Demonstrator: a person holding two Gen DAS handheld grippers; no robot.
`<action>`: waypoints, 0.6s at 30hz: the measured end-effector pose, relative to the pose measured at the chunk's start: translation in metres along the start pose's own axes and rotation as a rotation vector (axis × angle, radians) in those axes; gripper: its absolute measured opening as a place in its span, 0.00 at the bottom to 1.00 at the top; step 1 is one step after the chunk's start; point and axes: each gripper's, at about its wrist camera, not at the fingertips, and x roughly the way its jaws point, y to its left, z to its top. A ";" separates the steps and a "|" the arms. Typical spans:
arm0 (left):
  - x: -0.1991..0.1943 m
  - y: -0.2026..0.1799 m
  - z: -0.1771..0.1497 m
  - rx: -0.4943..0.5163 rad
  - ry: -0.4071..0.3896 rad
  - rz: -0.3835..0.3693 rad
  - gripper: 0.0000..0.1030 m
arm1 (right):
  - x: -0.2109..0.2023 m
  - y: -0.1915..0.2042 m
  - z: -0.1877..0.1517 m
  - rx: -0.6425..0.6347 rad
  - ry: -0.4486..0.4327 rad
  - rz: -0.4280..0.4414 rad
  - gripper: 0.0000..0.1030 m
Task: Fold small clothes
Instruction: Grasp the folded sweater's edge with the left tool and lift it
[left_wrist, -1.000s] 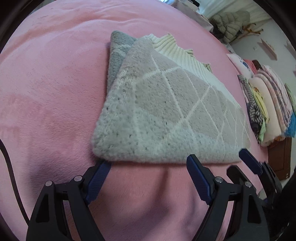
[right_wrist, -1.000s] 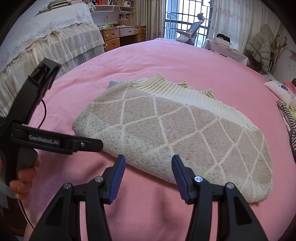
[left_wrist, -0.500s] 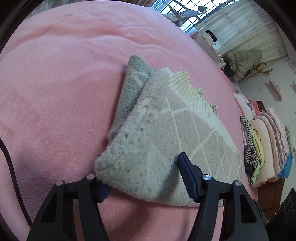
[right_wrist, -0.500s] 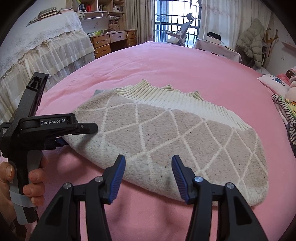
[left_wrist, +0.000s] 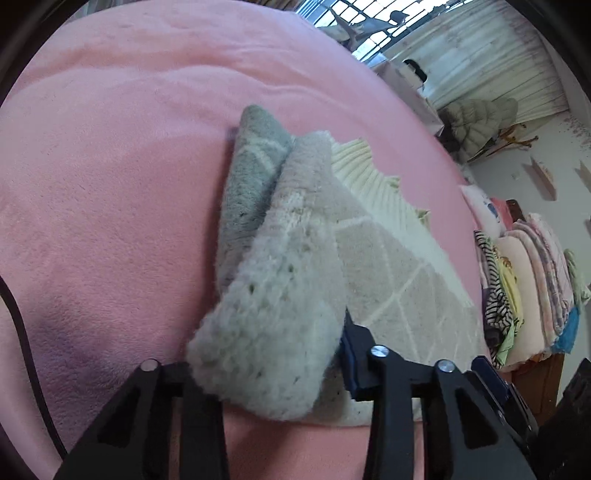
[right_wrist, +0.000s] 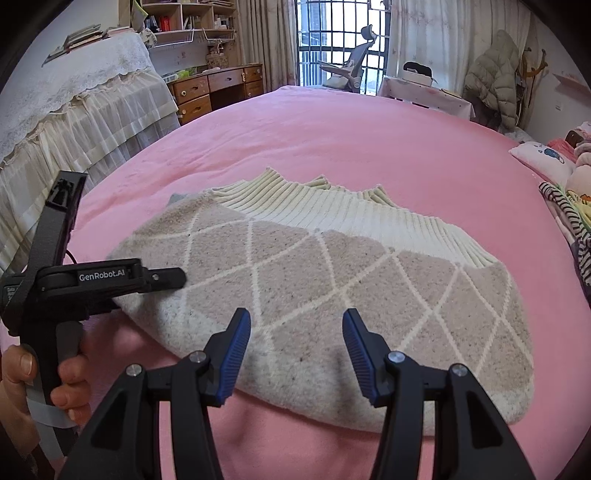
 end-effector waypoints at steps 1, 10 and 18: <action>-0.005 -0.005 -0.002 0.031 -0.014 0.014 0.28 | -0.001 -0.003 0.001 0.002 0.000 0.001 0.51; -0.040 -0.104 -0.010 0.329 -0.155 0.087 0.23 | -0.014 -0.049 0.018 0.054 0.007 -0.006 0.51; -0.032 -0.177 -0.021 0.469 -0.163 0.103 0.22 | -0.003 -0.120 0.036 0.148 0.082 0.037 0.51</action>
